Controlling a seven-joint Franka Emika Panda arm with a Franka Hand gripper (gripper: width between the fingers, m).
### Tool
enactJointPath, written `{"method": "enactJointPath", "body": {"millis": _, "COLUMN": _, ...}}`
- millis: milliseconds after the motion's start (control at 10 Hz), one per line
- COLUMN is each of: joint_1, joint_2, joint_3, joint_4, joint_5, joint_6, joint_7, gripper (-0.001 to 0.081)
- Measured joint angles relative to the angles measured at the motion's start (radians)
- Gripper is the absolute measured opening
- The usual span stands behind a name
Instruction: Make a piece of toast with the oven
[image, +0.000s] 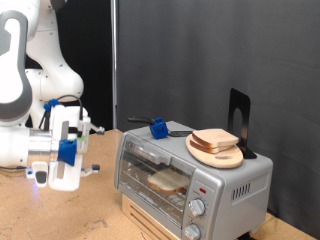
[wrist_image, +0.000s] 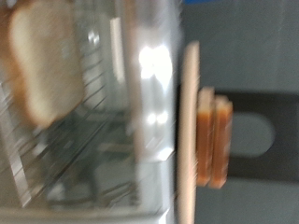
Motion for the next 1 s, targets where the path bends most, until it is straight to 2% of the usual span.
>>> {"method": "enactJointPath", "body": {"millis": 100, "joint_1": 0.005, "joint_2": 0.031, "joint_3": 0.009, "joint_4": 0.025, "joint_5": 0.009, "joint_6": 0.039, "joint_7": -0.013, "gripper": 0.0682}}
{"method": "enactJointPath", "body": {"millis": 400, "joint_1": 0.007, "joint_2": 0.053, "joint_3": 0.020, "joint_4": 0.040, "joint_5": 0.044, "joint_6": 0.013, "joint_7": 0.029, "gripper": 0.0682}}
{"method": "enactJointPath", "body": {"millis": 500, "joint_1": 0.016, "joint_2": 0.086, "joint_3": 0.034, "joint_4": 0.066, "joint_5": 0.082, "joint_6": 0.033, "joint_7": 0.039, "gripper": 0.0682}}
{"method": "enactJointPath", "body": {"millis": 700, "joint_1": 0.037, "joint_2": 0.157, "joint_3": 0.053, "joint_4": 0.136, "joint_5": 0.089, "joint_6": 0.059, "joint_7": 0.080, "gripper": 0.0682}}
{"method": "enactJointPath", "body": {"millis": 1000, "joint_1": 0.085, "joint_2": 0.253, "joint_3": 0.072, "joint_4": 0.249, "joint_5": 0.081, "joint_6": 0.148, "joint_7": 0.050, "gripper": 0.0682}}
